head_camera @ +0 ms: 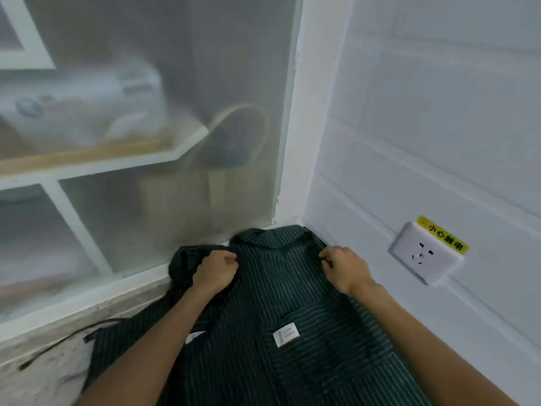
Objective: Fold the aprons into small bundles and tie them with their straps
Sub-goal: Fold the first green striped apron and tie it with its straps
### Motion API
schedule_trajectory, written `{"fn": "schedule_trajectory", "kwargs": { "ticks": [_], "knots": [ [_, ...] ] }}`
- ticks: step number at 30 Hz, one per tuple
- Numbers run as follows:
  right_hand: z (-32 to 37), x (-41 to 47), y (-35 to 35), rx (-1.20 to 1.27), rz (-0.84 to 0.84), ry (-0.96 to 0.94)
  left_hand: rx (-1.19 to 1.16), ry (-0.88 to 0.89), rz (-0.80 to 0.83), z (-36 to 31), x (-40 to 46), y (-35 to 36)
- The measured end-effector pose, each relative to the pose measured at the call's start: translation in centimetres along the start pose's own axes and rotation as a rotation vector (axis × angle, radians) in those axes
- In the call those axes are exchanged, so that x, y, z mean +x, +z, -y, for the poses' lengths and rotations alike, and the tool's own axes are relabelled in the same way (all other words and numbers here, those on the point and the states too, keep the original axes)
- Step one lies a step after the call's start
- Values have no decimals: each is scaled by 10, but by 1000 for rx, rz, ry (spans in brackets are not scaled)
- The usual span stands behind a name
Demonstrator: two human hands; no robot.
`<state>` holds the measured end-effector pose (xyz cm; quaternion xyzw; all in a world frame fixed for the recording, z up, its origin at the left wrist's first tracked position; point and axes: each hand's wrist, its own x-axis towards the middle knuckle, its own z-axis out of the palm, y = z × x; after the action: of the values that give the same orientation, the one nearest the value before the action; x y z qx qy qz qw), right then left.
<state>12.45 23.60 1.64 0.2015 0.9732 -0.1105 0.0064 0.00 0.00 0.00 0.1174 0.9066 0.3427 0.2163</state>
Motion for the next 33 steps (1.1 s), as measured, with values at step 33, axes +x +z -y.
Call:
{"fn": "schedule_trajectory", "kwargs": {
  "ticks": [33],
  "knots": [
    [49,-93,-123,771,158,-82,-199,50,60,18,-86,-85]
  ]
}}
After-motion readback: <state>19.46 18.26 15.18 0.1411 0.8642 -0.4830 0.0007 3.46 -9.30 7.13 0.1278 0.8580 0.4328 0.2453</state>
